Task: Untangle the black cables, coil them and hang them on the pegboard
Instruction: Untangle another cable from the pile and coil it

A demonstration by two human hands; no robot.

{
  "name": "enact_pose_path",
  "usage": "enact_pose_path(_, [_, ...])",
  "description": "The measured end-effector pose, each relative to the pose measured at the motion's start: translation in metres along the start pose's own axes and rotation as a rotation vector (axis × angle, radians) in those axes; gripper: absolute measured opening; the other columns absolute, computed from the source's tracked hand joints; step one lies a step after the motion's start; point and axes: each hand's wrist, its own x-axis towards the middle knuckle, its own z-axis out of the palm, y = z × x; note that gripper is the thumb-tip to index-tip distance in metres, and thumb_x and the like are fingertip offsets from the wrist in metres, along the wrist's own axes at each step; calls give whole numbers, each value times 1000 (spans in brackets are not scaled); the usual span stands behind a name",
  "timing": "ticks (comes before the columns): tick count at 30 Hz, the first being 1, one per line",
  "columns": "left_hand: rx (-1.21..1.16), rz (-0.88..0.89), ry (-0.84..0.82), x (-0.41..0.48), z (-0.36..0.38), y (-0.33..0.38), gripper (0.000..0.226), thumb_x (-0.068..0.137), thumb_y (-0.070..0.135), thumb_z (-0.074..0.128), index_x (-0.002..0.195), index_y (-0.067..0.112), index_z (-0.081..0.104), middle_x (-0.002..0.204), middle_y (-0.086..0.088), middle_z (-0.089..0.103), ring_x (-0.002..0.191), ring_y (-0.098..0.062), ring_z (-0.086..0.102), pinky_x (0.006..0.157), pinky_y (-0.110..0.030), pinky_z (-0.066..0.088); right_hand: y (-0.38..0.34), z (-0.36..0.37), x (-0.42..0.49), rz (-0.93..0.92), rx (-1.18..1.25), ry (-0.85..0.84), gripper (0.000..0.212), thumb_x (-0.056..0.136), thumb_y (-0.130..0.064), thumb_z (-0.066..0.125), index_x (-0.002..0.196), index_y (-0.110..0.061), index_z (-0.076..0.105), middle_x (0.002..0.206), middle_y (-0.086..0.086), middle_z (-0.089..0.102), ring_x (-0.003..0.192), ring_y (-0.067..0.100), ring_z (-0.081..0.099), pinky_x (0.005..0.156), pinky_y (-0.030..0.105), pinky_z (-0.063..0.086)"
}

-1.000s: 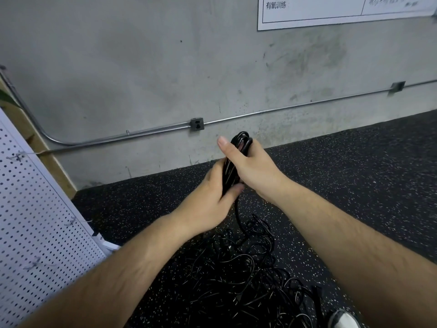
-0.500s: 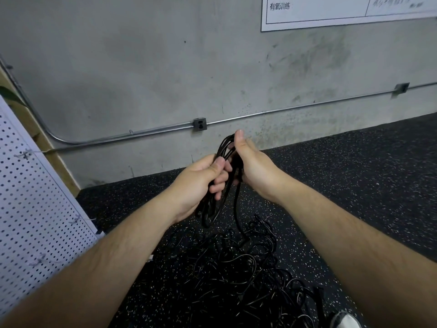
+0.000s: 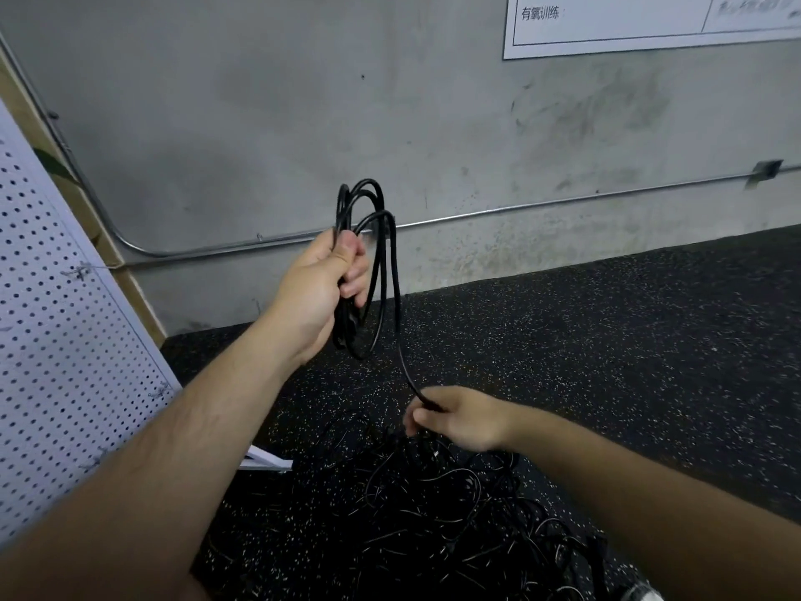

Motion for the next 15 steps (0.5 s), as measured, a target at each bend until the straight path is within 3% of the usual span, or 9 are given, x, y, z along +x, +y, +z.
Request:
enact_pose_path(2, [-1, -6, 41, 0, -6, 2, 26, 111, 16, 33, 89, 15, 48, 62, 7, 36, 54, -9, 31, 59, -26, 33, 8, 2, 2, 56, -101, 22, 27, 110, -30, 37, 120, -17, 58, 101, 1, 63, 70, 7, 52, 61, 20, 43])
enact_pose_path(5, [111, 8, 82, 3, -13, -3, 26, 112, 20, 35, 90, 15, 49, 62, 9, 39, 55, -8, 33, 60, -27, 34, 12, -9, -1, 88, -212, 100, 22, 110, -28, 34, 112, -20, 54, 101, -5, 65, 84, 12, 60, 69, 26, 48])
enact_pose_path(8, [209, -10, 98, 5, -16, -11, 23, 111, 22, 37, 95, 15, 51, 65, 10, 43, 56, -7, 36, 59, -23, 37, -3, -26, -10, -32, -326, 181, 11, 109, -26, 37, 114, -20, 45, 92, 3, 66, 76, 17, 60, 67, 41, 51])
enact_pose_path(11, [296, -25, 94, 5, -14, -16, 21, 111, 23, 39, 97, 17, 53, 72, 8, 53, 60, -7, 41, 61, -24, 37, -25, -36, -16, -175, -450, 275, 10, 109, -25, 41, 118, -23, 39, 84, 3, 61, 68, 20, 57, 60, 44, 48])
enact_pose_path(15, [515, -49, 49, 2, -8, -20, 22, 110, 28, 40, 98, 19, 56, 79, 9, 70, 70, -8, 62, 67, -29, 43, -46, -43, -21, -391, -520, 453, 21, 107, -32, 39, 123, -29, 52, 109, -3, 64, 86, 20, 61, 71, 38, 53])
